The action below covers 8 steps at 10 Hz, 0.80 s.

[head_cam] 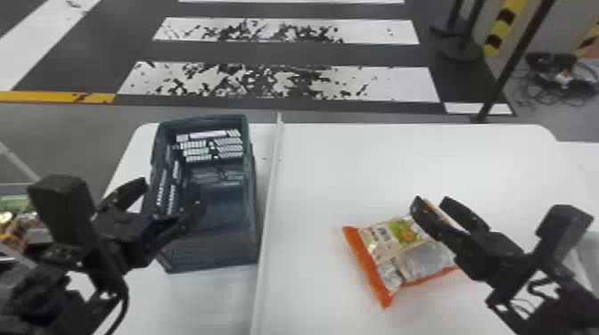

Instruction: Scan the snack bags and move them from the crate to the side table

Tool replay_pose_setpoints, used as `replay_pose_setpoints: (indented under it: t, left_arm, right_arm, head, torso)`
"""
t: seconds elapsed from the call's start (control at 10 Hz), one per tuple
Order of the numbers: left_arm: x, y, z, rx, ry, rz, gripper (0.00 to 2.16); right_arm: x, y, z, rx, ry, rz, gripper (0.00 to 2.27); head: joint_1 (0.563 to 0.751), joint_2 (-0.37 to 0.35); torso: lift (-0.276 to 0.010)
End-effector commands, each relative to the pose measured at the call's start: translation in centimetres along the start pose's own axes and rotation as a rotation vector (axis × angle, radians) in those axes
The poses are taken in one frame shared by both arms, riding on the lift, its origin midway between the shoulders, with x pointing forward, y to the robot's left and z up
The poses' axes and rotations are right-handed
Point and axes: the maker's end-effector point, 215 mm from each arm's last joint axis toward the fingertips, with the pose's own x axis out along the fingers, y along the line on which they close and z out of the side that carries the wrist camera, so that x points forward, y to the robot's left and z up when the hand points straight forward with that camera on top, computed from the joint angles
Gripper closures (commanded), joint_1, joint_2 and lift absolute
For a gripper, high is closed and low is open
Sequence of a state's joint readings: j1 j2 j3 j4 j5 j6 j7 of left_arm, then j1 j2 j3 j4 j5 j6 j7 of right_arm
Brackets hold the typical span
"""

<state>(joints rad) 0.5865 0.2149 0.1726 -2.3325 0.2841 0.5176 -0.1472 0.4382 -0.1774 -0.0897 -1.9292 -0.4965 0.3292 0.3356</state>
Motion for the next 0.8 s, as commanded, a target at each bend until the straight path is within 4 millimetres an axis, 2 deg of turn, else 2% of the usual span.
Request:
replay_pose_setpoints:
  t: [0.0,0.3,0.5,0.7]
  left_arm:
    - [0.0,0.0,0.0,0.011,0.004,-0.013,0.07]
    - [0.0,-0.6,0.1,-0.004,0.003,-0.036,0.07]
    - [-0.1,-1.0,0.2,-0.011,0.001,-0.053,0.07]
    - [0.1,-2.0,0.2,-0.017,0.001,-0.073,0.07]
  right_arm:
    - [2.1,2.1,-0.4,0.008,0.023,0.025,2.25]
    - [5.6,5.6,-4.8,0.004,0.12,0.062,2.25]
    - [5.8,6.8,-6.5,0.004,0.145,0.064,2.25]
    - [4.6,7.1,-8.5,0.023,0.175,0.058,2.25]
  head:
    - [0.695,0.072]
    - [0.695,0.131]
    - [0.695,0.177]
    - [0.695,0.189]
  torso:
    - [-0.087]
    - [-0.087]
    - [-0.087]
    - [-0.087]
